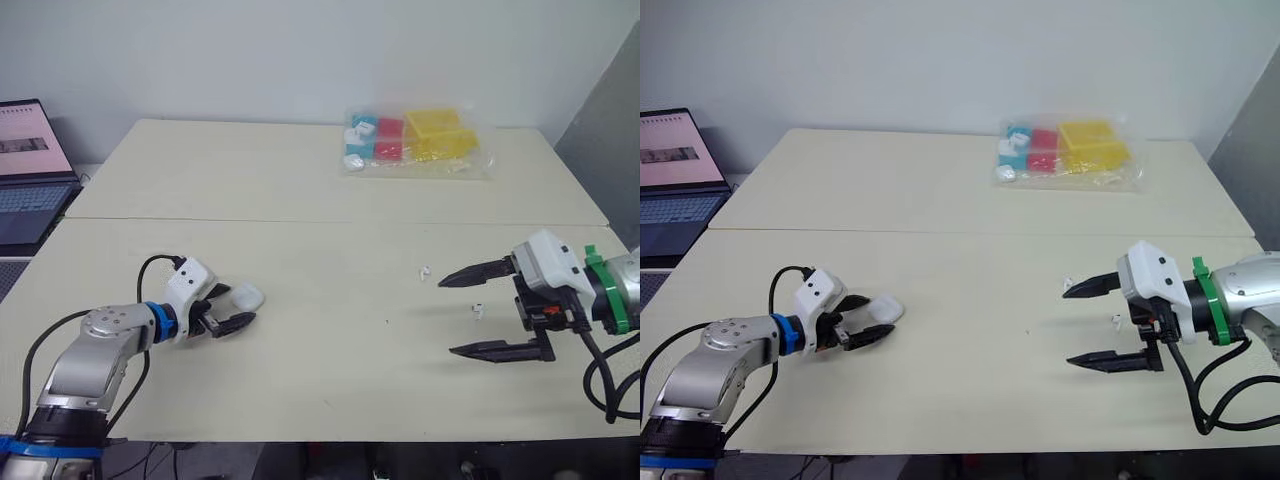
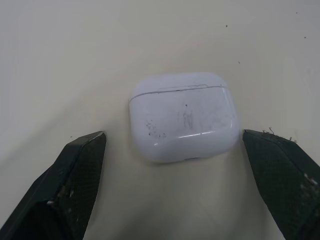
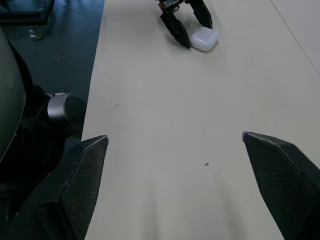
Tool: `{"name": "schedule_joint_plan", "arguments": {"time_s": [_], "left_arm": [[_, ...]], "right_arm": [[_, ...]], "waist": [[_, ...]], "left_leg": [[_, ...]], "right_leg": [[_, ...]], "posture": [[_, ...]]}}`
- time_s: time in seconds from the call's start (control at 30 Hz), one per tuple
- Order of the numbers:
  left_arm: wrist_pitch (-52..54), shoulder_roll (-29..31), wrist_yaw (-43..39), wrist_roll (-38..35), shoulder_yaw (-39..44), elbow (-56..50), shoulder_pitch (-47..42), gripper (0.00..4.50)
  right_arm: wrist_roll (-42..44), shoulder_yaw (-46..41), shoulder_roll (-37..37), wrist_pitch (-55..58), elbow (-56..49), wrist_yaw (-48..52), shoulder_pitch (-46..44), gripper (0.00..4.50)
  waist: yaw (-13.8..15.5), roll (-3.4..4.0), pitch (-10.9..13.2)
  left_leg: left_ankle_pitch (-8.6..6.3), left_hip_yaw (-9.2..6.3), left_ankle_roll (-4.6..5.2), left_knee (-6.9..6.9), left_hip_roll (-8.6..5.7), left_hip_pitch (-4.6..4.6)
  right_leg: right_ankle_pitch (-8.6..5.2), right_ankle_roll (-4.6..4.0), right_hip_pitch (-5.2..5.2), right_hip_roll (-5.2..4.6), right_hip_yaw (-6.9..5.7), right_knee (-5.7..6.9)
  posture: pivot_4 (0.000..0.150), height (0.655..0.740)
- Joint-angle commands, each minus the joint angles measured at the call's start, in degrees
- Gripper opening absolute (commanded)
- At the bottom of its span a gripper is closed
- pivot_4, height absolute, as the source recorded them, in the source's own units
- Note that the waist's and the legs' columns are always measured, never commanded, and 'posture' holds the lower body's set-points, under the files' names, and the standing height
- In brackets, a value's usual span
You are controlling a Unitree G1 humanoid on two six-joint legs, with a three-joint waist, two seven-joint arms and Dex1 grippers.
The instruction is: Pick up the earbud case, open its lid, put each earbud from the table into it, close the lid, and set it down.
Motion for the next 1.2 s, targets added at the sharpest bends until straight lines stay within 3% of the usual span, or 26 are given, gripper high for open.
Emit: {"name": "schedule_joint_plan", "arguments": {"time_s": [0.03, 0.6, 0.7, 0.8, 0.83, 1.07, 1.2], "left_arm": [[1.4, 0.4, -1.7, -0.3, -1.2, 0.2, -1.4, 4.5], [1.0, -0.2, -3.6, 2.5, -4.2, 2.5, -3.7, 4.5], [0.4, -0.3, -3.6, 3.0, -4.7, 2.9, -3.9, 3.87], [0.2, -0.5, -3.7, 3.3, -4.8, 3.2, -3.8, 2.92], [0.1, -0.6, -3.7, 3.4, -4.8, 3.3, -3.8, 2.81], [-1.8, -0.9, -4.1, 4.0, -5.4, 3.2, -2.8, 2.82], [-8.2, -0.8, -7.0, 3.2, -5.1, 1.8, -1.7, 2.82]], "right_arm": [[0.4, -0.4, 0.1, -0.1, -1.3, -0.5, -1.4, 4.47], [1.5, 0.1, 0.8, 1.3, -2.6, -1.8, -2.2, 4.47], [2.1, 0.3, 1.7, 1.8, -2.7, -2.7, -3.7, 4.5], [3.7, 0.4, 3.1, 3.3, -2.8, -4.2, -5.5, 4.5], [4.1, 0.4, 3.9, 3.6, -2.8, -5.0, -6.2, 4.5], [3.8, 0.7, 4.6, 3.4, -3.2, -5.1, -6.3, 4.5], [4.1, -0.6, 4.3, 3.9, -2.8, -5.4, -4.6, 4.5]], "waist": [[-0.1, 0.0, 0.0], [0.0, 0.02, 0.0], [0.0, 0.02, 0.0], [-0.1, 0.02, 0.0], [-0.1, 0.02, 0.0], [0.0, 0.03, 0.0], [0.0, 0.03, 0.0]], "left_leg": [[0.0, 0.01, 0.0, 0.0, 0.0, 0.0], [0.0, -0.01, 0.01, 0.0, 0.0, 0.03], [0.01, -0.01, 0.01, 0.01, 0.0, 0.03], [0.01, 0.01, 0.01, 0.0, 0.0, 0.04], [0.01, 0.0, 0.01, 0.0, 0.0, 0.03], [0.01, 0.01, 0.01, 0.0, -0.02, 0.02], [0.0, 0.01, 0.01, -0.01, -0.01, 0.02]], "right_leg": [[0.0, 0.01, 0.0, 0.0, 0.01, 0.0], [0.01, 0.02, 0.03, -0.02, 0.0, 0.01], [0.01, 0.03, 0.03, -0.02, 0.0, 0.02], [0.02, 0.03, 0.03, -0.02, 0.02, 0.02], [0.02, 0.03, 0.03, -0.02, 0.01, 0.01], [0.02, 0.04, 0.03, -0.04, 0.03, 0.0], [0.02, 0.05, 0.03, -0.17, 0.04, -0.02]], "posture": [[0.15, 0.7359], [0.15, 0.7359], [0.15, 0.7359], [0.15, 0.7359], [0.15, 0.7359], [0.15, 0.7359], [0.15, 0.7359]]}}
